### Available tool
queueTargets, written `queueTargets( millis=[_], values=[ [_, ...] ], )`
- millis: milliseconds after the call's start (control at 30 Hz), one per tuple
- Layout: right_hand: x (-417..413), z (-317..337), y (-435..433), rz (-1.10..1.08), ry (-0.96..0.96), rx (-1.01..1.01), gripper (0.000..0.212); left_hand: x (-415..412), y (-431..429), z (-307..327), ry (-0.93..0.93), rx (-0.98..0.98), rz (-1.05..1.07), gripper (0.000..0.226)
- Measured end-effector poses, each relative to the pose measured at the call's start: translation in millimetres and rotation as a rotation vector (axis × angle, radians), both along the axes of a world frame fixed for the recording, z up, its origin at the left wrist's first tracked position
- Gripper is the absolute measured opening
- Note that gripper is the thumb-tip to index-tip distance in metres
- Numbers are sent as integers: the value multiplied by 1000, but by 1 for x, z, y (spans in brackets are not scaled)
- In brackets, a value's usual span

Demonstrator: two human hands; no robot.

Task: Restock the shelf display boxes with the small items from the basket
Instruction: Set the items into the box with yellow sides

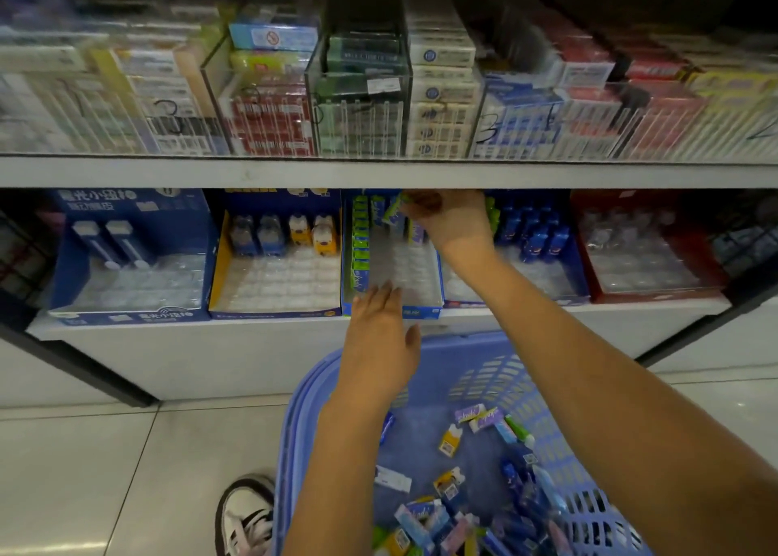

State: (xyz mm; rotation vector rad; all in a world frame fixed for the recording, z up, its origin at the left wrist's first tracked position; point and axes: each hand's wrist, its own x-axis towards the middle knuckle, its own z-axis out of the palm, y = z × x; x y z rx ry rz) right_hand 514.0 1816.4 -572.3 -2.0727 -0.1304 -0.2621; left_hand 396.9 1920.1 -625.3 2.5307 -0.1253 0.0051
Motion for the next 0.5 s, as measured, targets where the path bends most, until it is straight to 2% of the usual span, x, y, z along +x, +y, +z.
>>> queueTargets(
  millis=[133, 367, 500],
  values=[
    [29, -12, 12, 115, 65, -45, 13, 0, 3, -7, -4, 18, -15, 65],
    [58, -19, 14, 231, 157, -261, 22, -1, 8, -15, -49, -9, -35, 61],
    [67, -14, 15, 293, 232, -267, 17, 0, 8, -18, -62, -45, -26, 63]
  ],
)
